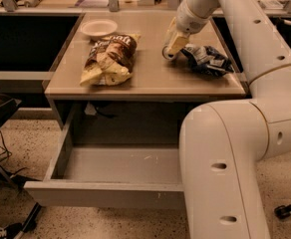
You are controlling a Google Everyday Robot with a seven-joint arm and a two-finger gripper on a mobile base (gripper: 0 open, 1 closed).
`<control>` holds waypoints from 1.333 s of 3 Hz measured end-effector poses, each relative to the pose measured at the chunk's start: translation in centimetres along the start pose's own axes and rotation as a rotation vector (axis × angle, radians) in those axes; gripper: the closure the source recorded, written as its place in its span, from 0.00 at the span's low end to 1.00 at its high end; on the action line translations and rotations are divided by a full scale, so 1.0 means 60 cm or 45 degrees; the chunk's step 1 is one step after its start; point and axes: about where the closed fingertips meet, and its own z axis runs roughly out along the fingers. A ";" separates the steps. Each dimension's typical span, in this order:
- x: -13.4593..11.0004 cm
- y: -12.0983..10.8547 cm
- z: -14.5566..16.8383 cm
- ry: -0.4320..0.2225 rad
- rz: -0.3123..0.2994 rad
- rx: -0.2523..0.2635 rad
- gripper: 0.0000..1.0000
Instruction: Place redbull can into top drawer
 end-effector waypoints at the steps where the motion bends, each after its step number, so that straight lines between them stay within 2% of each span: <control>1: -0.051 -0.026 -0.058 0.127 -0.067 0.085 1.00; 2: -0.109 -0.045 -0.124 0.263 -0.131 0.169 1.00; 3: -0.151 -0.049 -0.196 0.355 -0.141 0.276 1.00; 4: -0.186 -0.039 -0.280 0.342 -0.069 0.458 1.00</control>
Offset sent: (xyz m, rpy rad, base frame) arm -0.0449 0.0535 0.1591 -0.3466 -0.2654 -0.0574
